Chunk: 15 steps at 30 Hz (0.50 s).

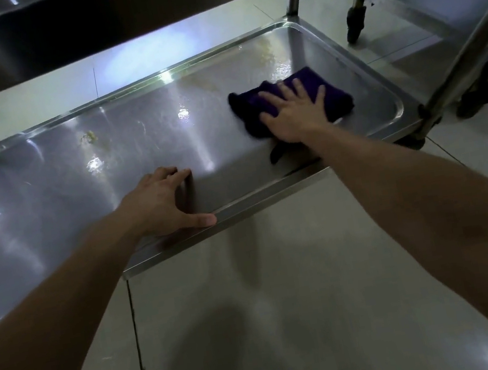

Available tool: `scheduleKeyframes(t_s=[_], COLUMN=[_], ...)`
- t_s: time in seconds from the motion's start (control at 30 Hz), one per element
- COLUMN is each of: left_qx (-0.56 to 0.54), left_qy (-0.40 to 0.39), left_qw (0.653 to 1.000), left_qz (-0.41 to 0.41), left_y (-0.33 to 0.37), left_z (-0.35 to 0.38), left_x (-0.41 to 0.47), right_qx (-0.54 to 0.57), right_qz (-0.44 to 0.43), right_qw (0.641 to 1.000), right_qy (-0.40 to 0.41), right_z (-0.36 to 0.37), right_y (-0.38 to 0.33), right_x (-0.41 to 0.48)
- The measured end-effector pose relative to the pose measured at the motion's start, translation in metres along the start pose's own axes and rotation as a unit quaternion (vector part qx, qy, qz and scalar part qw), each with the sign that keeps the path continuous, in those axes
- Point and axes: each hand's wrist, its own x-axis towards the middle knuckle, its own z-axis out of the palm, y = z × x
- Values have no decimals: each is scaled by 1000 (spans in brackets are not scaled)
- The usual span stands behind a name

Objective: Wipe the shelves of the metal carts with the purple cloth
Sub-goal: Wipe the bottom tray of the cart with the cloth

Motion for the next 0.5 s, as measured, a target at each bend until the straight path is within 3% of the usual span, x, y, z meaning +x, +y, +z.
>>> scheduleKeyframes(t_s=[0.1, 0.17, 0.5], left_qx=[-1, -1, -3], left_qy=[6, 8, 2], left_qw=[1000, 1000, 1000], left_qz=[3, 6, 18], left_y=[-1, -1, -11], left_z=[1, 2, 9], left_x=[2, 1, -13], right_qx=[4, 1, -37], right_qz=[78, 91, -56], right_qw=[997, 996, 998], right_qy=[2, 3, -10], right_z=[-12, -11, 39], right_y=[73, 86, -56], right_x=[-7, -23, -149])
